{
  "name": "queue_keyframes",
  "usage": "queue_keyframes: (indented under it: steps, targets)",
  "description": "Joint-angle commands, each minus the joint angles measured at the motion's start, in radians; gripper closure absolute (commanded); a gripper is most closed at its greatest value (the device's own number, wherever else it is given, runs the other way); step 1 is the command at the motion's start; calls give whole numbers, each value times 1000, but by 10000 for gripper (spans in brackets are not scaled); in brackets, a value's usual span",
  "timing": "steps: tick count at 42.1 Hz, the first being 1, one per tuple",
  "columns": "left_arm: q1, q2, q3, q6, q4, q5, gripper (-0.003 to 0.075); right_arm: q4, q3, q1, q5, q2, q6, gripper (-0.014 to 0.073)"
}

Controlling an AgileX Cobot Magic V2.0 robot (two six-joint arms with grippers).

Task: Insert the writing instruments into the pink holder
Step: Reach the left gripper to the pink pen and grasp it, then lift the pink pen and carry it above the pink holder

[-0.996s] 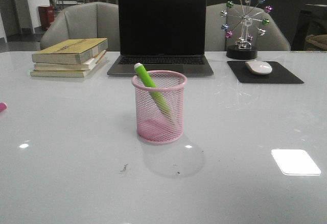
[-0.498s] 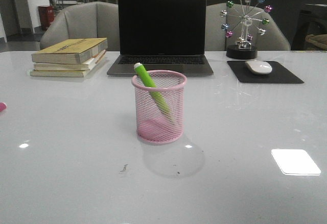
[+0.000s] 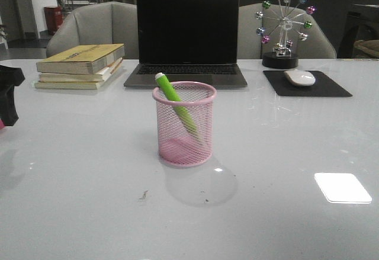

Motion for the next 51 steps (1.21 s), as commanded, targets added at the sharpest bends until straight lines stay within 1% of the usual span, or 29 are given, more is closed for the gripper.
queue_keyframes:
  steps: [1, 12, 23, 33, 37, 44, 48, 51]
  targets:
    - [2, -12, -78, 0, 11, -11, 194, -17, -28, -5, -51, -6, -4, 160]
    - [2, 58, -161, 0, 78, -6, 194, -17, -28, -5, -51, -6, -4, 160]
    - [4, 99, -199, 0, 73, 20, 194, -17, -28, -5, -51, -6, -4, 160]
    - [20, 122, -199, 0, 23, 39, 197, -17, -28, -5, -51, -6, -4, 160]
    - [20, 128, -199, 26, 21, 59, 243, -17, -28, -5, -51, -6, -4, 160]
    - [20, 128, -199, 26, 21, 47, 414, -17, -28, -5, -51, -6, -4, 160]
    - [20, 128, -199, 26, 21, 45, 496, -17, -28, -5, -51, -6, -4, 160]
    - [20, 124, -199, 26, 21, 49, 542, -17, -28, -5, -51, -6, -4, 160]
